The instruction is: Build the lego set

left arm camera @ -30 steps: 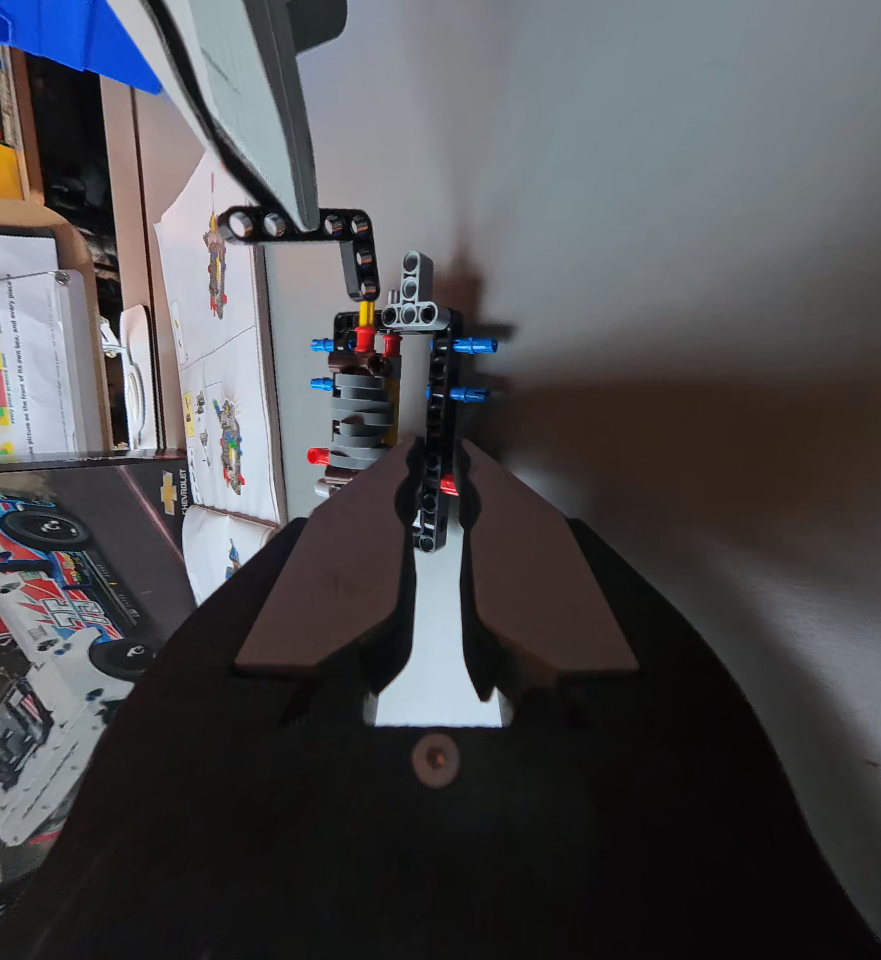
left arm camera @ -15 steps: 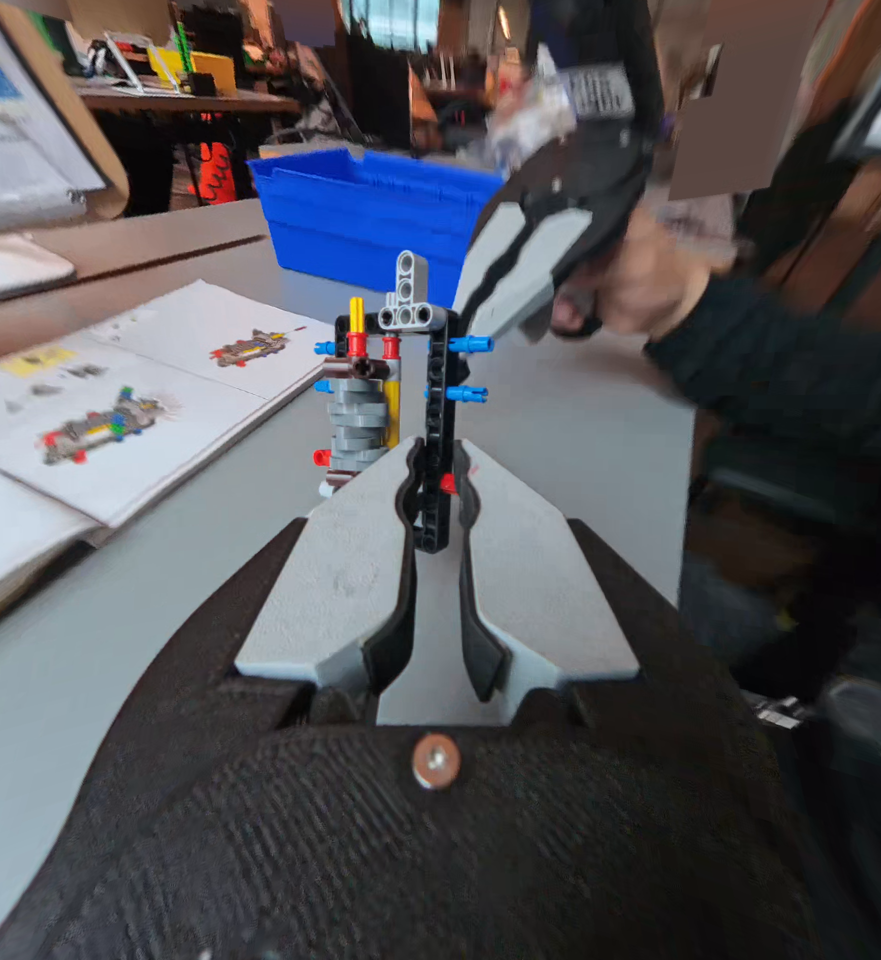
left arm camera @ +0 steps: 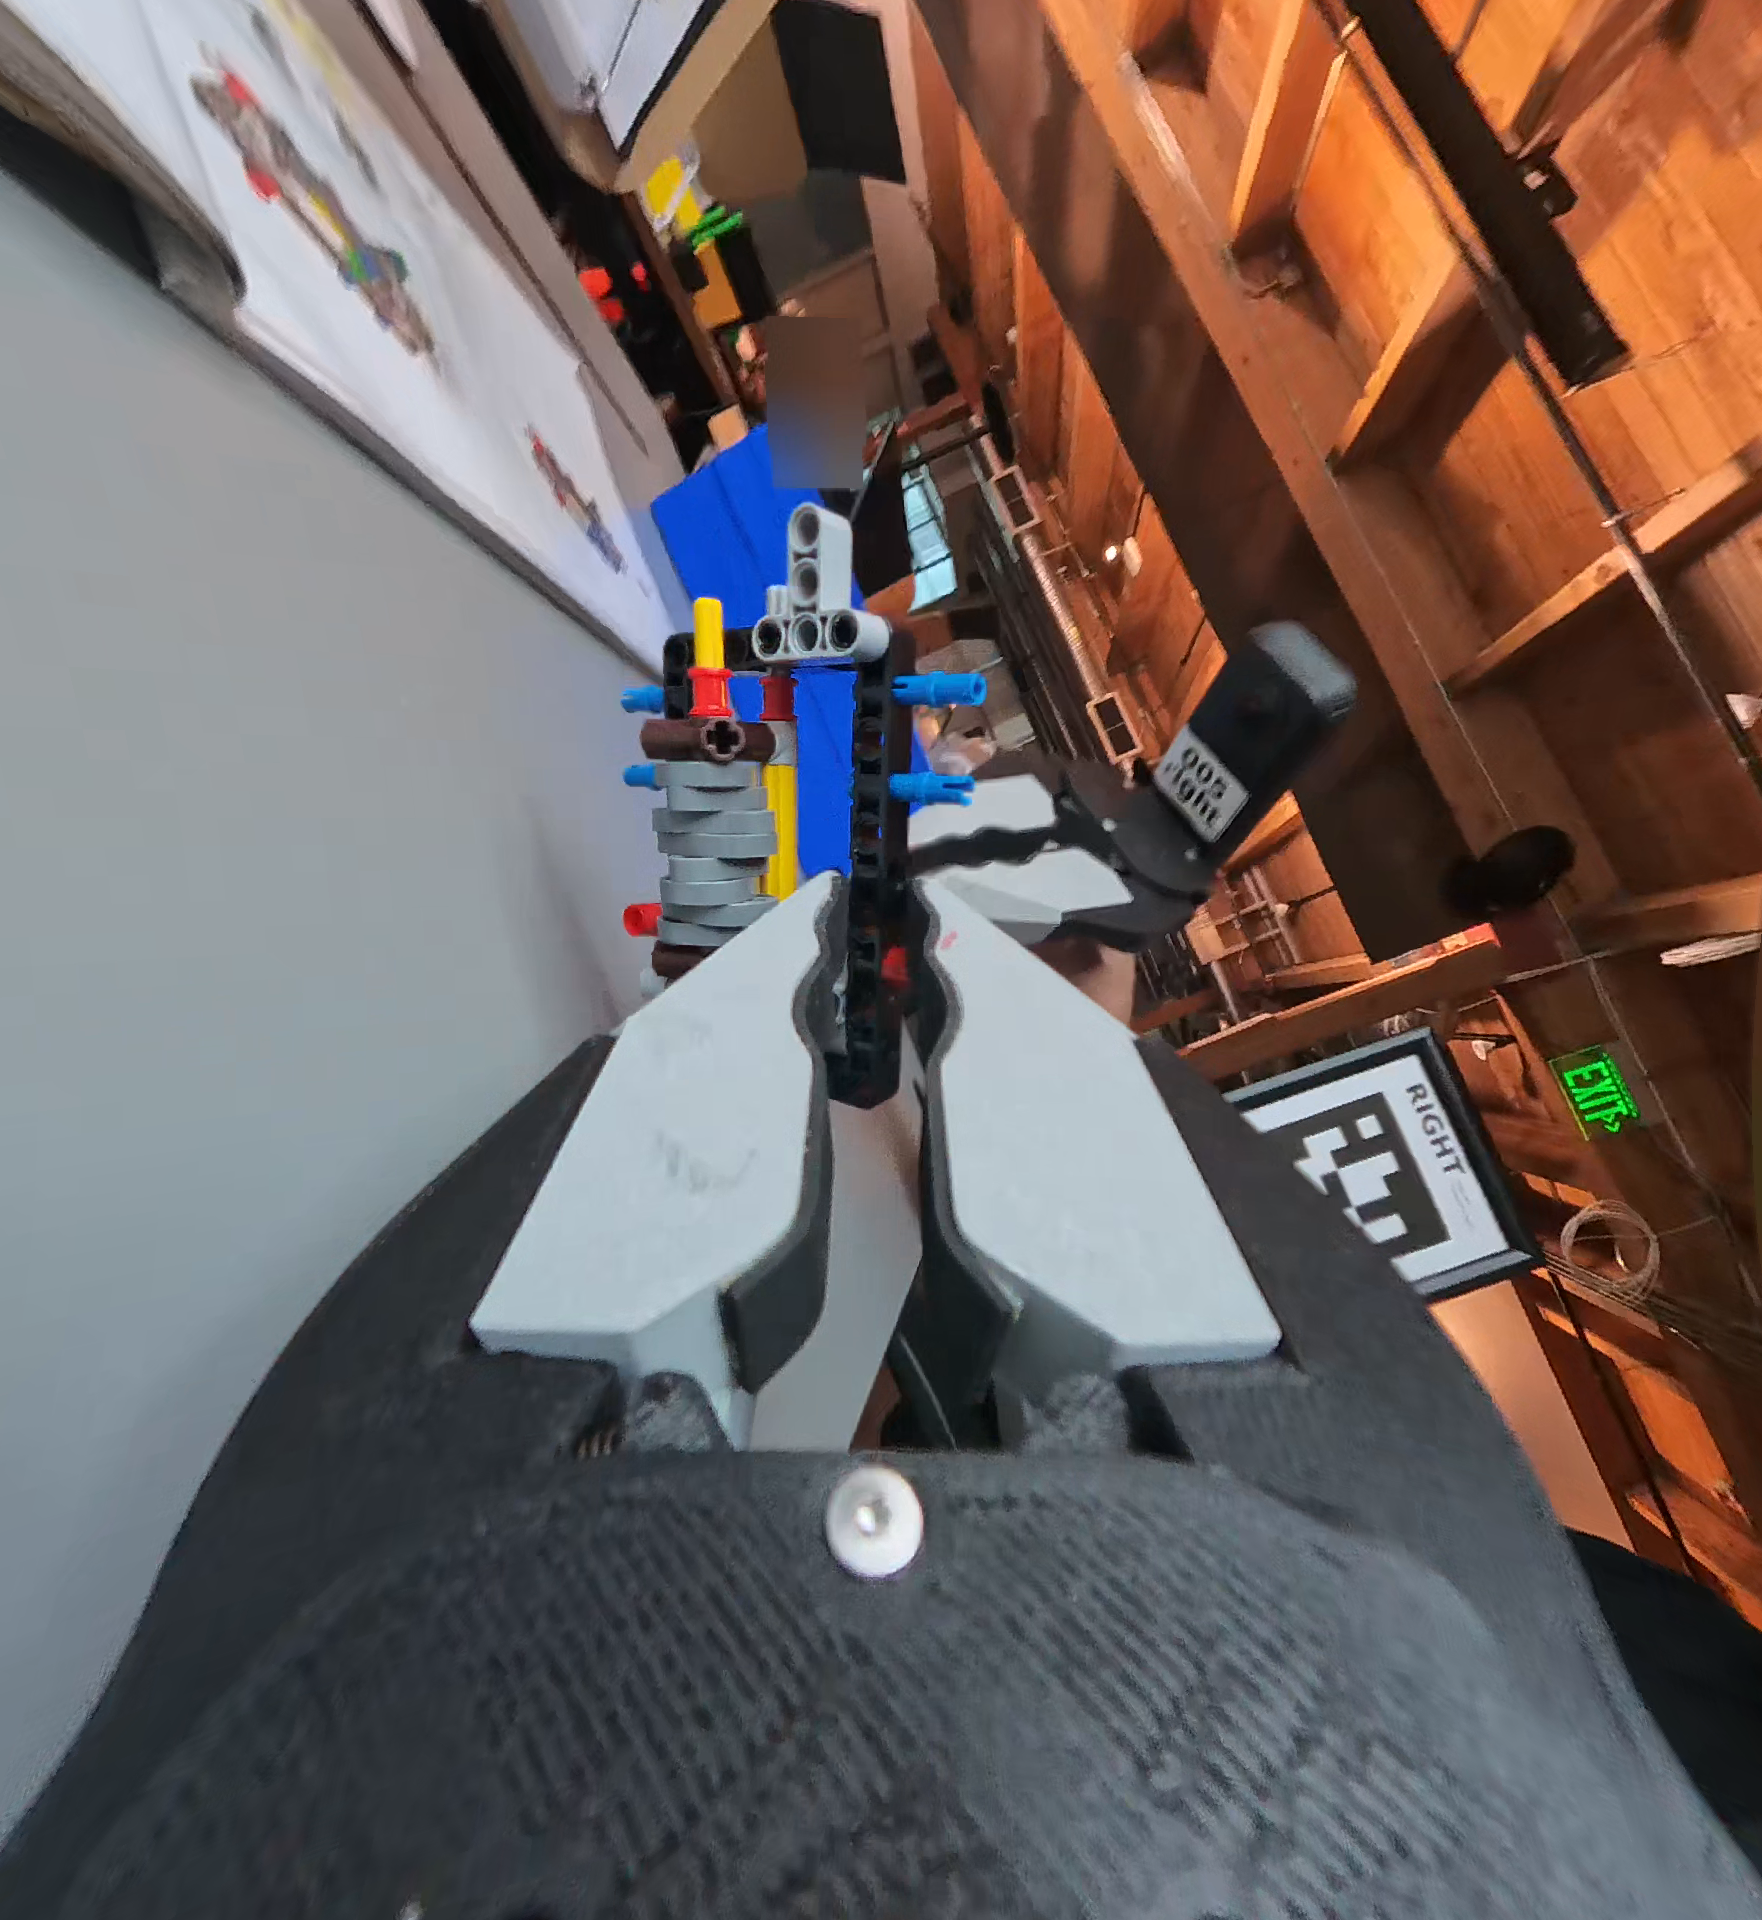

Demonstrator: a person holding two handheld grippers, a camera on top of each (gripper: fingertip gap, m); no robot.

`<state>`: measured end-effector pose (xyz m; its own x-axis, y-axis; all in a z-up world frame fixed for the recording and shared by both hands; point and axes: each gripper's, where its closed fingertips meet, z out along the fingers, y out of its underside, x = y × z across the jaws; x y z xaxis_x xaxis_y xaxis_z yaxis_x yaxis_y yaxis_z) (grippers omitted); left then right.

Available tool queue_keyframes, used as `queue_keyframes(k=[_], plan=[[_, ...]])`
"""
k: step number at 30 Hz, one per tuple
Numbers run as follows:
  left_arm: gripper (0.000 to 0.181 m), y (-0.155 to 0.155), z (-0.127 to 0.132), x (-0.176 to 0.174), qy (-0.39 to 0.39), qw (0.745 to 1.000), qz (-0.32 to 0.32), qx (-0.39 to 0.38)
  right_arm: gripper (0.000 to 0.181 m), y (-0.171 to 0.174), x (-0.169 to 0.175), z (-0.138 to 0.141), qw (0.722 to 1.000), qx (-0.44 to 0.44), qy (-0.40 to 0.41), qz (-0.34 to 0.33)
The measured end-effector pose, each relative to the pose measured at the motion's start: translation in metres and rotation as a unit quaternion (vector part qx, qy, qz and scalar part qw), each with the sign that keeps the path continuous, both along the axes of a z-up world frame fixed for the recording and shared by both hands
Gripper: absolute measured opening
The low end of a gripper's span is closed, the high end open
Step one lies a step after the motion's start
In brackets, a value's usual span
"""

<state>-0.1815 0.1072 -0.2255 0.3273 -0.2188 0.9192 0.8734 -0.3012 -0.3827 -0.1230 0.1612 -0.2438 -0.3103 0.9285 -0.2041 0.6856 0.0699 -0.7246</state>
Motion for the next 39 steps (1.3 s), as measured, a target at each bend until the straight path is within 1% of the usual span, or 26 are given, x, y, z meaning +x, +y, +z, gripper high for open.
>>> queue_keyframes(k=[2,5,8,10,11,12,13,14,15,17,18,19,20,22,23,24,25,26,28,30,33,36,39], plan=[[0.008,-0.001,-0.014,0.006,-0.001,0.999,-0.009,-0.042,0.005,-0.001,-0.002,-0.007,1.000,0.006,-0.025,0.003],[0.009,-0.004,-0.018,0.009,-0.014,0.998,-0.019,-0.061,0.004,-0.008,-0.004,-0.010,0.999,-0.001,-0.037,0.017],[0.009,-0.004,-0.016,0.011,0.019,0.998,-0.032,-0.053,0.004,-0.013,-0.006,-0.008,0.999,-0.001,-0.030,0.026],[0.009,-0.003,-0.007,0.014,0.050,0.997,-0.046,-0.034,0.005,-0.012,-0.005,-0.008,0.999,0.003,-0.026,0.024],[0.008,-0.002,-0.001,0.018,0.084,0.994,-0.066,-0.027,0.005,-0.010,-0.003,-0.006,0.999,0.004,-0.023,0.022],[0.009,-0.001,0.004,0.022,0.144,0.985,-0.086,-0.025,0.005,-0.009,0.000,-0.002,1.000,0.005,-0.017,0.020],[0.008,0.000,0.006,0.028,0.228,0.967,-0.111,-0.022,0.005,-0.008,0.004,0.003,1.000,0.003,-0.012,0.021],[0.008,0.000,0.001,0.033,0.324,0.934,-0.146,-0.033,0.005,-0.008,0.009,0.009,1.000,0.001,-0.006,0.025],[0.008,0.000,-0.009,0.033,0.424,0.888,-0.172,-0.055,0.004,-0.008,0.015,0.017,1.000,0.001,0.003,0.030],[0.008,0.003,-0.019,0.026,0.607,0.770,-0.183,-0.063,0.004,-0.014,0.025,0.034,0.998,-0.004,0.023,0.052],[0.008,0.003,-0.022,0.026,0.673,0.712,-0.189,-0.060,0.004,-0.022,0.029,0.042,0.997,-0.010,0.034,0.072],[0.008,0.003,-0.025,0.027,0.718,0.665,-0.198,-0.058,0.004,-0.030,0.032,0.048,0.995,-0.014,0.045,0.092],[0.008,0.003,-0.029,0.030,0.749,0.626,-0.212,-0.051,0.004,-0.037,0.032,0.050,0.993,-0.014,0.054,0.108],[0.008,0.002,-0.039,0.035,0.802,0.548,-0.236,-0.027,0.004,-0.045,0.025,0.046,0.990,-0.001,0.069,0.123],[0.008,0.003,-0.044,0.032,0.830,0.506,-0.233,-0.023,0.004,-0.046,0.020,0.042,0.990,0.002,0.069,0.120],[0.008,0.004,-0.049,0.030,0.852,0.470,-0.228,-0.020,0.004,-0.046,0.016,0.035,0.992,-0.001,0.057,0.116],[0.008,0.004,-0.053,0.030,0.866,0.447,-0.226,-0.014,0.004,-0.047,0.012,0.028,0.993,-0.007,0.041,0.115],[0.008,0.003,-0.058,0.032,0.871,0.435,-0.229,-0.009,0.004,-0.049,0.008,0.021,0.993,-0.006,0.032,0.114],[0.008,0.000,-0.069,0.037,0.872,0.427,-0.238,0.000,0.005,-0.049,-0.002,0.009,0.993,0.024,0.032,0.110],[0.008,-0.001,-0.076,0.038,0.870,0.431,-0.239,-0.002,0.005,-0.051,-0.008,-0.002,0.992,0.043,0.022,0.116],[0.008,0.000,-0.075,0.035,0.866,0.444,-0.230,-0.005,0.004,-0.053,-0.010,-0.018,0.991,0.053,0.001,0.123],[0.007,0.001,-0.074,0.034,0.862,0.456,-0.223,0.000,0.004,-0.054,-0.011,-0.014,0.991,0.059,0.003,0.121],[0.007,0.002,-0.075,0.035,0.856,0.469,-0.217,0.002,0.004,-0.046,-0.013,-0.005,0.990,0.085,-0.034,0.111]])
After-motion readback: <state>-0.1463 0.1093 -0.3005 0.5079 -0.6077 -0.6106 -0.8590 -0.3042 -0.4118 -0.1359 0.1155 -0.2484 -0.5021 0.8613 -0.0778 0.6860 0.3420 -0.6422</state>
